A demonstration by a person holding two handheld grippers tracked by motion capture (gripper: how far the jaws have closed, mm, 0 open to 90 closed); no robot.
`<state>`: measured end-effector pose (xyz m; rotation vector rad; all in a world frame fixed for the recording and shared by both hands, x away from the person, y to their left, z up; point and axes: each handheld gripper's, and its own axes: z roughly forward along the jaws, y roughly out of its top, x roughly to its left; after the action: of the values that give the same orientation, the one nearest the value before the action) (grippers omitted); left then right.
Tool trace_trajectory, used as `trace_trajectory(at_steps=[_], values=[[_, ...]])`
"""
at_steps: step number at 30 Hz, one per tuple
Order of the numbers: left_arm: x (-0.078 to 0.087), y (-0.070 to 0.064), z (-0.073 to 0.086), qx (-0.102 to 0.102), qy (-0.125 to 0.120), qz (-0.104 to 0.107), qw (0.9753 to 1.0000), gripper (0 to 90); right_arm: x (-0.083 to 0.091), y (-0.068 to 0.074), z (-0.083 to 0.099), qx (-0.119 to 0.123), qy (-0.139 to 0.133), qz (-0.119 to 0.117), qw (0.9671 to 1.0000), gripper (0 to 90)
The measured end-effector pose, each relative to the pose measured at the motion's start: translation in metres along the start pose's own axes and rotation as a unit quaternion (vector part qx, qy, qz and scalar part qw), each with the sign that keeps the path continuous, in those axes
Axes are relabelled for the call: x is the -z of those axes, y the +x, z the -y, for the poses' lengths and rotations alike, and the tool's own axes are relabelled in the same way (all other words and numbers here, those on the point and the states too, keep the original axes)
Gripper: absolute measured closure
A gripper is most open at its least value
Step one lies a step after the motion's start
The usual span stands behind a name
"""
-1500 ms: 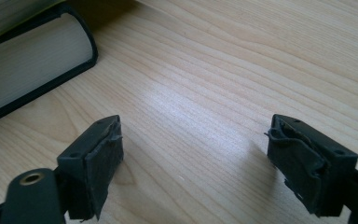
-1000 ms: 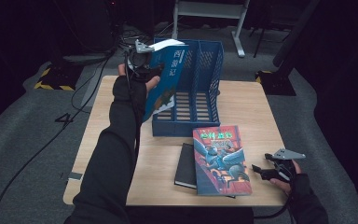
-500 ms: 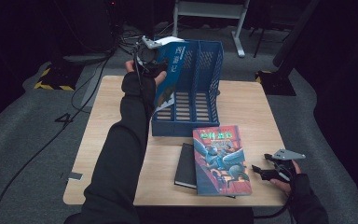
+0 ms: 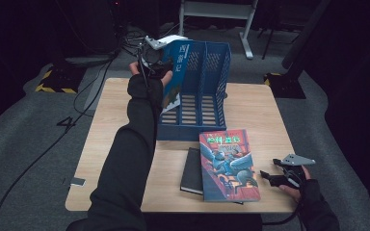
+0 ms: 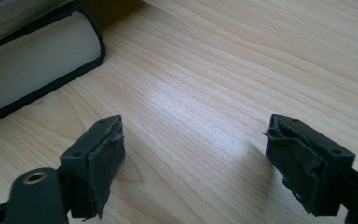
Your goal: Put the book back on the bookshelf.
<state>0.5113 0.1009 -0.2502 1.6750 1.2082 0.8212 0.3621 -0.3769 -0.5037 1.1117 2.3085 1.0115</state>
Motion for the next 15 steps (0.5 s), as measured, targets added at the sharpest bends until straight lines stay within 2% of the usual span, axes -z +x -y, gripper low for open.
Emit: trace_trajectory(at_steps=[5,8,15], values=[[-0.003,0.002,0.006,0.015,0.005,0.001,0.9999,60.9,0.0,0.001,0.0,0.0,0.0,0.0,1.0,19.6],[-0.005,0.002,0.01,0.03,0.009,-0.011,0.9994,60.9,0.0,0.001,0.0,0.0,0.0,-0.001,1.0,19.7],[-0.009,0.007,0.023,0.044,0.008,-0.011,0.9989,60.9,0.0,0.001,0.0,-0.001,0.0,-0.004,1.0,20.0]])
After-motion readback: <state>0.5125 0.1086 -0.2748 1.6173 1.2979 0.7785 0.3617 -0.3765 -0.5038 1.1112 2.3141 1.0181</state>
